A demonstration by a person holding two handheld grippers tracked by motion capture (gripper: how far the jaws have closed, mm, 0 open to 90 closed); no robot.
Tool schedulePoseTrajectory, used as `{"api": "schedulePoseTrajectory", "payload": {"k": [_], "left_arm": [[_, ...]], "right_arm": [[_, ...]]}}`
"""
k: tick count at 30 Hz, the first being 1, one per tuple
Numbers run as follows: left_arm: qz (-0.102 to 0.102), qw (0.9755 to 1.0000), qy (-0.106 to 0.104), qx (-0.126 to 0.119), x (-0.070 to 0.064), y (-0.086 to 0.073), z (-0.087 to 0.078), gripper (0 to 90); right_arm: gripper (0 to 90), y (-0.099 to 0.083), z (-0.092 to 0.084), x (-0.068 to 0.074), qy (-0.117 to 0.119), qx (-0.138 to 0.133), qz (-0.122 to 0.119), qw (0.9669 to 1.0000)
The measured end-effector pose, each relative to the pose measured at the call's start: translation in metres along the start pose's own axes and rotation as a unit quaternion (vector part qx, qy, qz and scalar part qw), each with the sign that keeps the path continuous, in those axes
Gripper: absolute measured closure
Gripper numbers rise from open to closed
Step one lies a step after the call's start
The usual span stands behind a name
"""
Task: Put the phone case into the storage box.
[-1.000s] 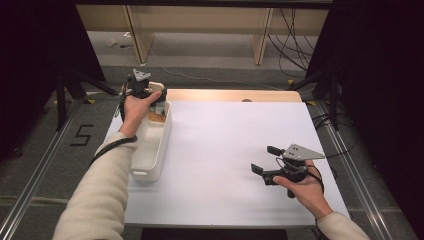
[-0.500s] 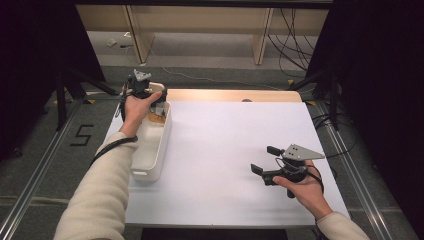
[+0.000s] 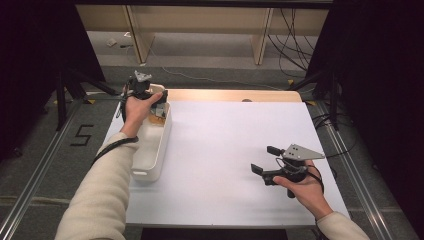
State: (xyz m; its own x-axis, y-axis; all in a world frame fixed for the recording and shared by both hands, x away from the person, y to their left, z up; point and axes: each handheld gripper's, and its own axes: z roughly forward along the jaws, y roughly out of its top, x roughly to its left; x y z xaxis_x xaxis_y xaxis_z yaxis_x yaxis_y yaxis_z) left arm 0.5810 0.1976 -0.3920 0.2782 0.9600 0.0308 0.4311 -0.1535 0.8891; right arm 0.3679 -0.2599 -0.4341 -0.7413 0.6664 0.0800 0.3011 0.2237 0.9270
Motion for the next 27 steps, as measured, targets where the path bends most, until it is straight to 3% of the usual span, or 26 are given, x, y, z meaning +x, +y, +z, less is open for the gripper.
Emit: {"api": "schedulePoseTrajectory", "payload": {"k": [27], "left_arm": [[0.004, 0.9999, -0.004, 0.015, -0.0010, -0.0003, 0.0045, 7.3]], "right_arm": [[10.2, -0.0003, 0.0005, -0.0001, 0.002, 0.000, 0.001, 1.0000]]}}
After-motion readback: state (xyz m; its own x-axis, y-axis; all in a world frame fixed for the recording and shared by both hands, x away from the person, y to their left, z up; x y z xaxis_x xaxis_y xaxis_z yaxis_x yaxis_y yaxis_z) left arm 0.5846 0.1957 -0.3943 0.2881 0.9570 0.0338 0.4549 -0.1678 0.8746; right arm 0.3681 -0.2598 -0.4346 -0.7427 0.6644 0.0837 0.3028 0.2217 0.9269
